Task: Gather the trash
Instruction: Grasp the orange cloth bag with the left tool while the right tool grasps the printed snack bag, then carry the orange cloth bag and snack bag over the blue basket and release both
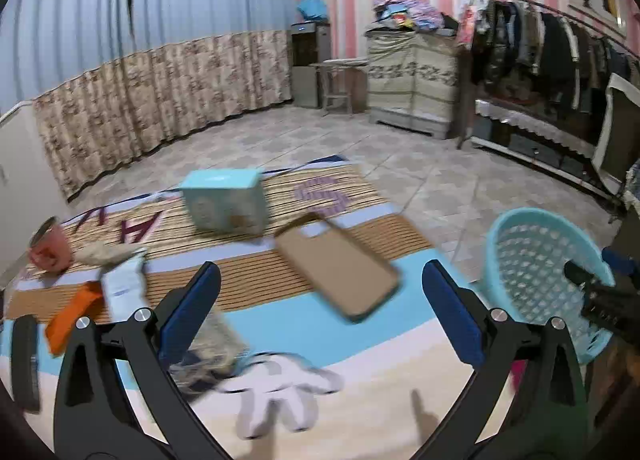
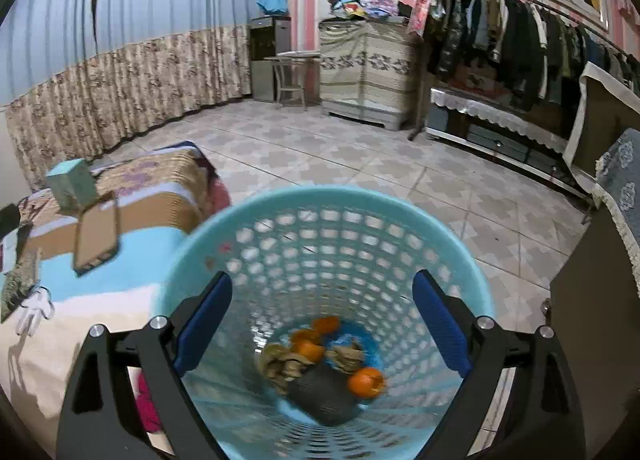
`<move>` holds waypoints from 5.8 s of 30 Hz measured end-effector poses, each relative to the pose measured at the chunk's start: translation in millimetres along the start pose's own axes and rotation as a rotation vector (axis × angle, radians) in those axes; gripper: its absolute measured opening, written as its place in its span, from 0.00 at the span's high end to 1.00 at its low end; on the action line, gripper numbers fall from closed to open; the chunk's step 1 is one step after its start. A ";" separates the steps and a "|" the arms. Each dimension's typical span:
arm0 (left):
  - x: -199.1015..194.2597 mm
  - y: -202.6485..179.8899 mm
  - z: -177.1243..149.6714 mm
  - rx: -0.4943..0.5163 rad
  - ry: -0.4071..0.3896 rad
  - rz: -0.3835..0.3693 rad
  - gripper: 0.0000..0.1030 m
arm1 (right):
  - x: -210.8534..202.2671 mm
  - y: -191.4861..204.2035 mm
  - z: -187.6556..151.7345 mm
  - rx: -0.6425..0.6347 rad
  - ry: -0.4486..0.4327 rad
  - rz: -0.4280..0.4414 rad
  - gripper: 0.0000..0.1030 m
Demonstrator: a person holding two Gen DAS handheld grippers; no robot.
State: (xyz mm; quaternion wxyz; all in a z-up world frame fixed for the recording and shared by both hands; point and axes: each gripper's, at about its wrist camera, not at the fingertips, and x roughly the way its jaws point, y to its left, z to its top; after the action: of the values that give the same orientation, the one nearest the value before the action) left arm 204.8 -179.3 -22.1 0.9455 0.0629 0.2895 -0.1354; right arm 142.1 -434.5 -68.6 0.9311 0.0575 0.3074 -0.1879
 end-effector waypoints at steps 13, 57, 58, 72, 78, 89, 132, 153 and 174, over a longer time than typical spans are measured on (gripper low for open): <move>7.2 157.8 -40.5 -0.090 0.081 0.209 0.05 | -6.9 128.4 9.3 -0.099 0.009 0.160 0.11; 38.5 271.1 -69.8 -0.194 0.243 0.262 0.90 | 19.0 291.4 -22.4 -0.285 0.197 0.354 0.11; 35.4 271.0 -69.9 -0.187 0.242 0.275 0.90 | 19.4 292.9 -22.9 -0.289 0.200 0.359 0.11; 26.0 282.1 -72.3 -0.189 0.244 0.321 0.91 | 24.4 311.5 -35.7 -0.370 0.263 0.417 0.36; 23.6 283.8 -69.4 -0.212 0.229 0.306 0.91 | 15.1 320.4 -39.7 -0.416 0.244 0.455 0.68; 14.7 275.9 -66.4 -0.208 0.215 0.302 0.93 | 8.6 304.7 -34.2 -0.348 0.229 0.507 0.96; -41.6 24.1 14.0 -0.006 0.048 0.013 0.97 | -70.2 12.0 25.4 -0.020 0.025 0.321 0.96; -4.4 -151.9 37.5 0.121 0.039 -0.261 0.96 | -46.3 -112.2 30.7 0.074 0.008 0.078 0.96; 14.4 -181.2 23.2 0.159 0.030 -0.276 0.45 | -26.8 -132.2 14.7 0.108 0.042 0.047 0.96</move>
State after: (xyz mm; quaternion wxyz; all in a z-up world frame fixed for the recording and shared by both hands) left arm 175.6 -360.1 -18.5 0.9056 0.0993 0.2978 -0.2853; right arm 79.4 -551.4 -39.7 0.9241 0.1187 0.3148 -0.1811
